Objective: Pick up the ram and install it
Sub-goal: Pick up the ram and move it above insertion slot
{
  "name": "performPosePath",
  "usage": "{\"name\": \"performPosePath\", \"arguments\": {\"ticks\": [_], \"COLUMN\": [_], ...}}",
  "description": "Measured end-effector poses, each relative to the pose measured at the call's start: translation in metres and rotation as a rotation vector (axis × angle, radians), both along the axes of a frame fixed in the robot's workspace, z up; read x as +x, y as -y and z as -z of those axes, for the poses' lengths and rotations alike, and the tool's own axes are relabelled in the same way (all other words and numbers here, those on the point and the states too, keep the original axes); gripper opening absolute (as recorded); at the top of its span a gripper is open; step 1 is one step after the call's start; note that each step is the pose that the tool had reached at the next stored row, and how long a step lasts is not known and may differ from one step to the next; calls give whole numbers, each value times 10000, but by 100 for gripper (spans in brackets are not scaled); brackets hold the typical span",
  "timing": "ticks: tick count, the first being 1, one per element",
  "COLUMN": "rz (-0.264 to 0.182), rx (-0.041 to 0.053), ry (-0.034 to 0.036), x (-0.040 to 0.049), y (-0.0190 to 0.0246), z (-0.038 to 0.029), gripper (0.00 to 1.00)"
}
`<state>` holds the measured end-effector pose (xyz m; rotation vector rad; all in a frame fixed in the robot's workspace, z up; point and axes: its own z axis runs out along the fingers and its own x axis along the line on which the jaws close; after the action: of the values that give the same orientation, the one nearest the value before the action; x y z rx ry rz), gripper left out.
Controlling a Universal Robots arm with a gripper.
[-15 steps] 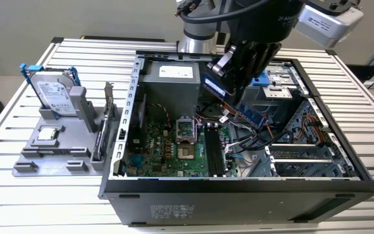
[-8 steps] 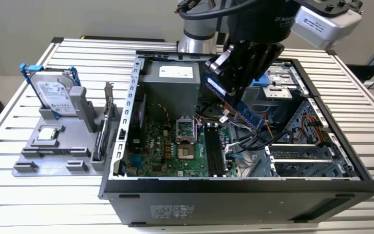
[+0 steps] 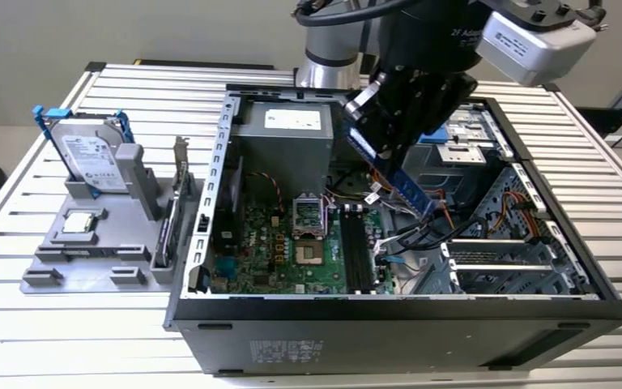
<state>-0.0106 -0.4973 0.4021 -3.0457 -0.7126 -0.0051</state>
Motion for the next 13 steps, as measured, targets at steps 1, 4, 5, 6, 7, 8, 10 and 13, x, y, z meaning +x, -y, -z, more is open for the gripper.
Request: {"name": "performPosePath", "arguments": {"ticks": [1, 4, 5, 6, 7, 8, 10, 13], "rz": [120, 490, 603, 734, 854, 974, 1213, 1577], "rx": [1, 1, 2, 2, 3, 4, 4, 5], "ry": [0, 0, 0, 0, 0, 1, 0, 0], "x": [1, 3, 3, 4, 5, 6, 7, 9], "y": [0, 0, 0, 0, 0, 0, 0, 0], "z": [2, 7, 8, 10, 12, 14, 18, 23], "gripper": [0, 0, 0, 0, 0, 0, 0, 0]}}
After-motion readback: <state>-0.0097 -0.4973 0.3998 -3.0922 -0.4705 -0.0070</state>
